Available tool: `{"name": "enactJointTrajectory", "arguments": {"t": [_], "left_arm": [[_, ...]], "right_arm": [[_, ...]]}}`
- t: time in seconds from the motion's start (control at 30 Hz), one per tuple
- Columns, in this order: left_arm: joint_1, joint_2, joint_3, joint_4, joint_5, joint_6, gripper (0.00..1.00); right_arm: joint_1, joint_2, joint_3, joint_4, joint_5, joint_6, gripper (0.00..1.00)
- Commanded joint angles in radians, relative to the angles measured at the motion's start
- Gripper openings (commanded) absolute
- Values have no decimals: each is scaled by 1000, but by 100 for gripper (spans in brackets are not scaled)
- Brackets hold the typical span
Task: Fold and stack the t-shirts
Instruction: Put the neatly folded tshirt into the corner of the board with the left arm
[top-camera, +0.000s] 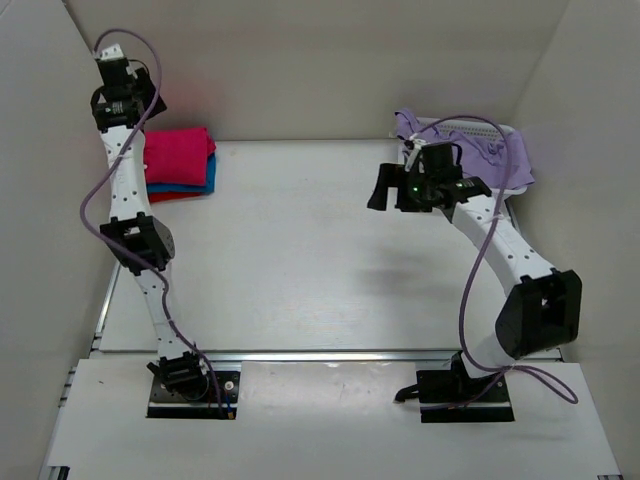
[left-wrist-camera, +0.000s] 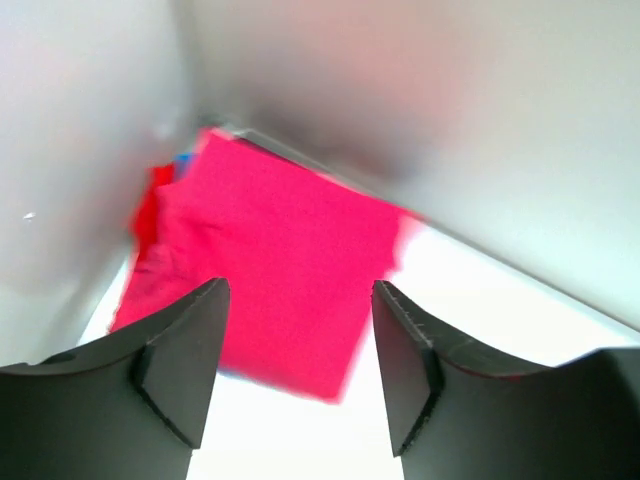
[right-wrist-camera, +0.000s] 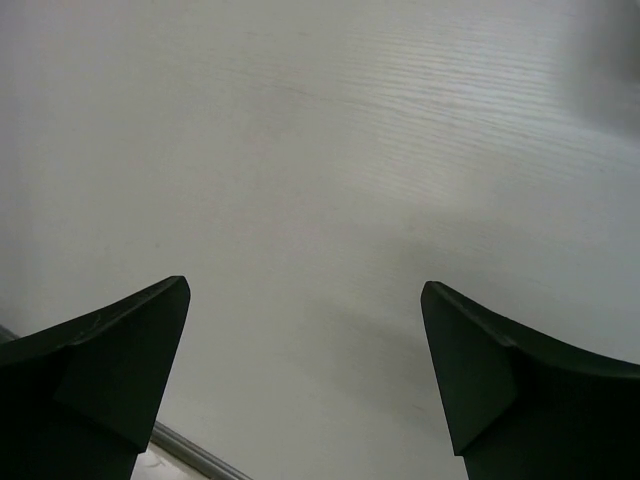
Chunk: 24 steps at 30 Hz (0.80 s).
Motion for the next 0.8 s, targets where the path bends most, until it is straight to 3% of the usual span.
{"name": "enactJointTrajectory", "arguments": {"t": [0.0, 0.1, 0.2, 0.3, 0.4, 0.6, 0.77], "left_arm": [[-11, -273, -102, -49, 137, -21, 71], [-8, -477, -367, -75, 248, -18, 71], [-66, -626, -561, -74, 245, 32, 73], [-106, -845, -893, -22, 263, 30, 75], [-137, -1009, -1137, 41, 328, 2, 85], [-196, -1154, -1325, 44, 365, 8, 87], [-201, -1218, -1415, 38, 383, 45, 87]], "right_arm": [[-58, -127, -73, -6, 19, -20, 99], [-72, -165, -99, -89, 82, -69, 99], [-115, -181, -148, -150, 94, -64, 99], [-152, -220, -229, -163, 96, -54, 100], [-138, -296, -284, -129, 88, -67, 99], [-147, -396, -320, -112, 44, -94, 99], [-143, -369, -281, -198, 161, -151, 99]]}}
